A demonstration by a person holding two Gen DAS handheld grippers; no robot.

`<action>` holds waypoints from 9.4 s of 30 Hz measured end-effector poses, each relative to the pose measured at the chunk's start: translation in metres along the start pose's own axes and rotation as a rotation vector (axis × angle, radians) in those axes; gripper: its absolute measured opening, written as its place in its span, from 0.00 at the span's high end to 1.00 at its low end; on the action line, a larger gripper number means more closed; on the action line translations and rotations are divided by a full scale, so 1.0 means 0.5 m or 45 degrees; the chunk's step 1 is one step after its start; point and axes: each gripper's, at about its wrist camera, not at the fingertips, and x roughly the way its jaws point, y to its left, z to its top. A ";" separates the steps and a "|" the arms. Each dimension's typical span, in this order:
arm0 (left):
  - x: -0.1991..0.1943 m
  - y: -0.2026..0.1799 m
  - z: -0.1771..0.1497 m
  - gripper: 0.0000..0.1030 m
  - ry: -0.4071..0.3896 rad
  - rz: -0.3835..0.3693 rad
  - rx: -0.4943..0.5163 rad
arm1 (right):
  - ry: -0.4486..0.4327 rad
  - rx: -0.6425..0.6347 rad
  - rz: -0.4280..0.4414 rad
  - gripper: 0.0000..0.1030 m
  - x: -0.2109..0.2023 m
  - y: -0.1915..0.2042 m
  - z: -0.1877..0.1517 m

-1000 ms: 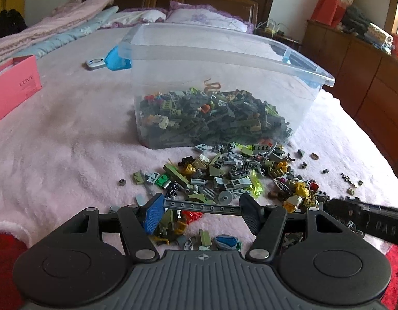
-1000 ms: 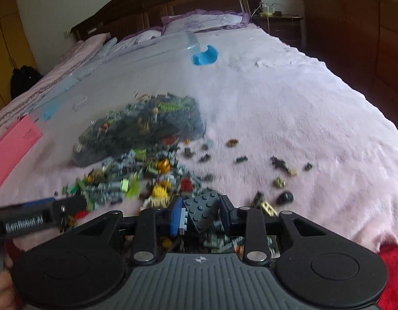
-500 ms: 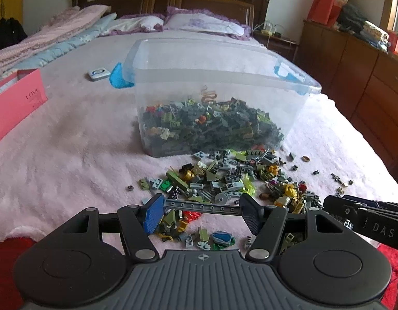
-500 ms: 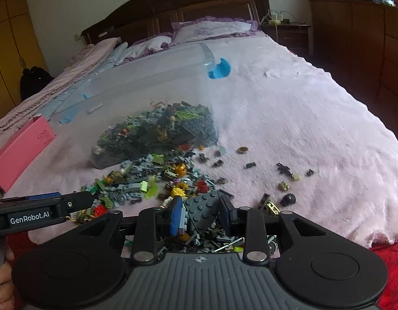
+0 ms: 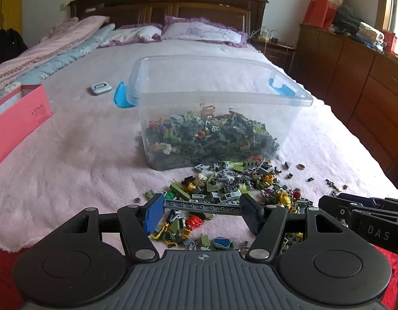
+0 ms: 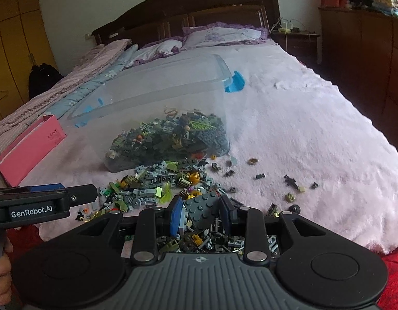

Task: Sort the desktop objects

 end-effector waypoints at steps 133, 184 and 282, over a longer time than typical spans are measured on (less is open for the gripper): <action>-0.048 0.043 0.002 0.38 -0.007 0.021 -0.035 | 0.086 -0.252 0.026 0.95 0.043 0.067 -0.028; 0.014 -0.012 0.237 0.38 -0.272 -0.008 0.141 | -0.181 -0.300 0.148 0.95 0.055 0.109 0.239; 0.035 0.000 -0.101 0.84 0.230 -0.236 0.188 | 0.149 -0.265 0.115 0.87 0.026 0.043 -0.090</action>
